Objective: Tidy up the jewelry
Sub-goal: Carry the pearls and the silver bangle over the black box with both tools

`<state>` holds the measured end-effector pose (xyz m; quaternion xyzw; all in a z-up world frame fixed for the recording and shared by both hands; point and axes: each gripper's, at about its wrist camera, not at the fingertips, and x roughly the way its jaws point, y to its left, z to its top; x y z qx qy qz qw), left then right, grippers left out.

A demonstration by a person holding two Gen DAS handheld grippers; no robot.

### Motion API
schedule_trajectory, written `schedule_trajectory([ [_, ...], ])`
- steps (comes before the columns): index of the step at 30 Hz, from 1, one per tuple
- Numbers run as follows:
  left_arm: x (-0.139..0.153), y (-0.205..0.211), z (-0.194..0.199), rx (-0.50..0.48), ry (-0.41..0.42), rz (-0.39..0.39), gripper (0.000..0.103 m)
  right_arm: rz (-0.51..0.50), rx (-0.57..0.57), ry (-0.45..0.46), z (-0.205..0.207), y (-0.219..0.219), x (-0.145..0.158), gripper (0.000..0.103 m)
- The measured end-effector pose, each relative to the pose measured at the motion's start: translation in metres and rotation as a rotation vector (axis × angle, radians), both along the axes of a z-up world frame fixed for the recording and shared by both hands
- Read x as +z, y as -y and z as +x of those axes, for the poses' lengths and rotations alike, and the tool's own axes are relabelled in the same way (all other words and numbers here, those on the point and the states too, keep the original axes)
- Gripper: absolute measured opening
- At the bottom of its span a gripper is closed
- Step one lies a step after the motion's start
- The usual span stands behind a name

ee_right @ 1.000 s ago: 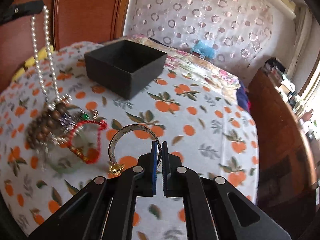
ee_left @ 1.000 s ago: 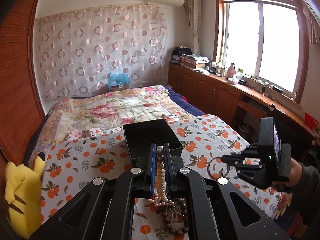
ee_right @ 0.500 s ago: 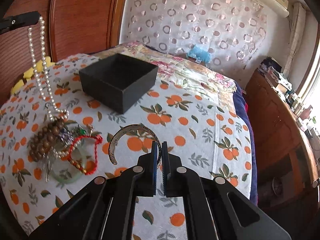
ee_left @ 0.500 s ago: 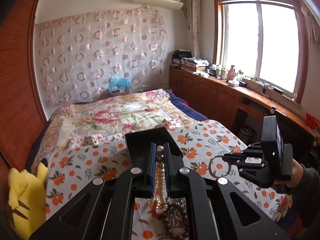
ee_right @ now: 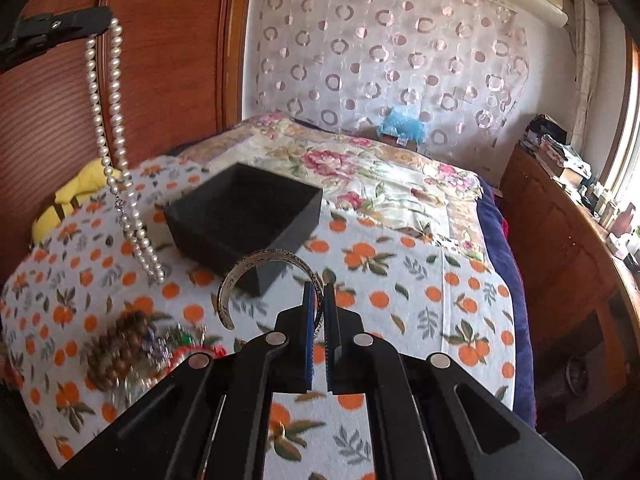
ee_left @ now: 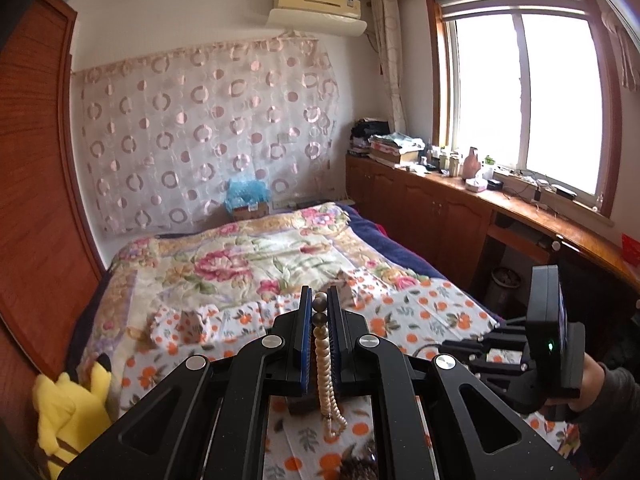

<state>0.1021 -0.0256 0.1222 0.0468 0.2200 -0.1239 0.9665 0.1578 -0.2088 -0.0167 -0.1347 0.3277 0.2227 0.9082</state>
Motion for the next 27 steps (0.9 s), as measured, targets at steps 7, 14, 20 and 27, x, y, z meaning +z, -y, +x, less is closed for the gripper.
schedule_trajectory([
  [7, 0.024, 0.005, 0.032, 0.024, 0.028, 0.023, 0.007, 0.026, 0.001, 0.008, 0.017, -0.011, 0.013, 0.005],
  [14, 0.01, 0.005, 0.065, 0.044, -0.021, 0.03, 0.007, 0.047, -0.002, 0.007, 0.035, -0.022, 0.021, 0.005],
  [20, -0.046, -0.006, 0.087, 0.057, -0.149, 0.0, 0.007, 0.057, -0.01, -0.008, 0.055, -0.031, 0.013, 0.005],
  [27, -0.091, -0.027, 0.072, 0.075, -0.208, 0.002, 0.008, 0.057, 0.018, -0.029, 0.071, -0.05, -0.001, 0.005],
])
